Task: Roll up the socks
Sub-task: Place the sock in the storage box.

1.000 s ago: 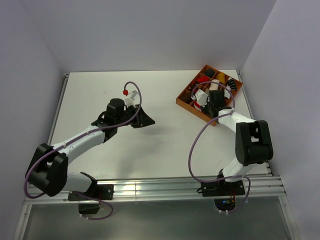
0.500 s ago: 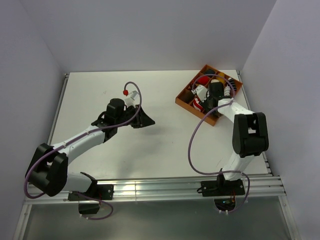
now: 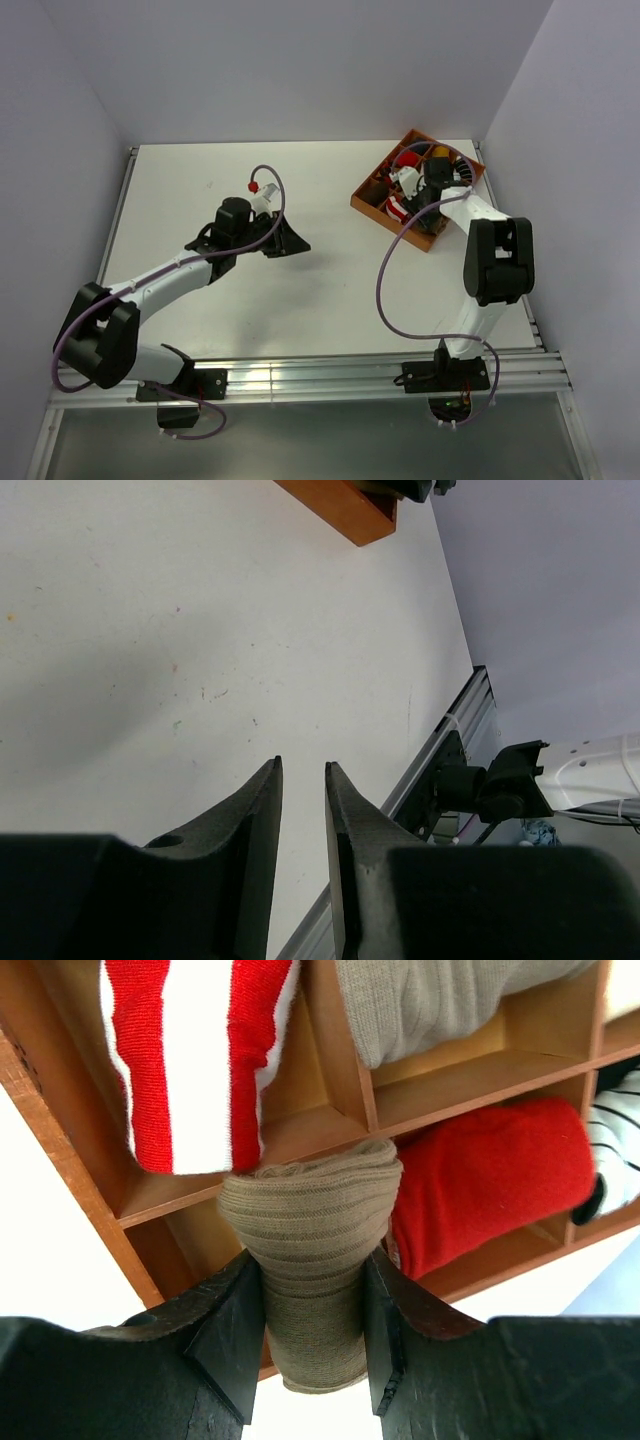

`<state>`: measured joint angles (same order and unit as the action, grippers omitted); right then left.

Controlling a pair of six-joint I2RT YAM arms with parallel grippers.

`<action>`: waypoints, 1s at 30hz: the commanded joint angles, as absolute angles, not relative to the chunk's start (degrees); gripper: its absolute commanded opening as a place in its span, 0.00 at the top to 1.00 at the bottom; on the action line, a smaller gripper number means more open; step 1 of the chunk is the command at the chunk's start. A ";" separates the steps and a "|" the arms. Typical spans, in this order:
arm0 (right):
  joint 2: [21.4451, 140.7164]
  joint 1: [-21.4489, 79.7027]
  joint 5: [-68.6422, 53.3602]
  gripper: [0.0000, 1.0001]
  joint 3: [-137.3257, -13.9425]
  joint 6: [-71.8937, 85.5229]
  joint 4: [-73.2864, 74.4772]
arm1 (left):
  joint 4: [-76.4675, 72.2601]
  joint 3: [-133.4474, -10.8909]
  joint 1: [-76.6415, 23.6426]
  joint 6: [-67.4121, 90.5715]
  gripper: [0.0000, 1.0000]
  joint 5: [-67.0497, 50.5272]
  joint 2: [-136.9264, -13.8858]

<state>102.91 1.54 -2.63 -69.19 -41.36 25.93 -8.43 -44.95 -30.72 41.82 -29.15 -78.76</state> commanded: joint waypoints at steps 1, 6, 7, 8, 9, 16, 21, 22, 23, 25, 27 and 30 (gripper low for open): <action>107.49 0.97 -10.10 1.00 -70.48 -38.23 35.76 | -9.14 -45.70 -30.50 42.10 0.71 -30.67 -79.28; 109.07 0.44 -13.01 1.00 -71.72 -38.41 39.02 | -8.79 -45.79 -30.50 42.01 0.71 -30.59 -79.45; 109.42 0.44 -13.27 1.00 -72.15 -38.76 39.63 | -8.70 -45.79 -30.50 41.92 0.71 -30.41 -79.45; 109.60 0.44 -13.53 1.00 -72.16 -38.93 40.07 | -8.70 -45.79 -30.50 41.92 0.71 -30.50 -79.45; 109.95 0.44 -13.45 1.00 -72.16 -38.85 40.34 | -8.70 -45.70 -30.50 42.01 0.71 -30.50 -79.54; 112.06 0.44 -13.36 1.00 -72.86 -38.85 43.50 | -8.53 -45.97 -30.50 42.10 0.71 -30.67 -79.98; 113.11 0.44 -14.24 1.00 -74.52 -39.11 46.13 | -8.53 -46.23 -30.50 42.19 0.71 -30.94 -80.24; 113.20 0.44 -14.24 1.00 -74.71 -38.94 46.23 | -8.53 -46.32 -30.50 42.10 0.71 -30.94 -80.33; 112.77 0.44 -14.15 1.00 -74.79 -38.76 46.14 | -8.53 -46.32 -30.50 42.10 0.71 -31.02 -80.33; 112.33 -1.32 -14.15 0.97 -75.14 -38.67 45.70 | -8.35 -46.32 -30.59 42.01 0.71 -30.85 -80.25; 111.89 -1.58 -14.41 0.89 -76.37 -38.32 46.05 | -8.17 -46.23 -30.50 41.84 0.71 -30.85 -80.16; 111.53 -2.02 -14.85 0.78 -78.13 -37.62 46.67 | -8.26 -46.23 -30.50 41.92 0.71 -30.94 -80.24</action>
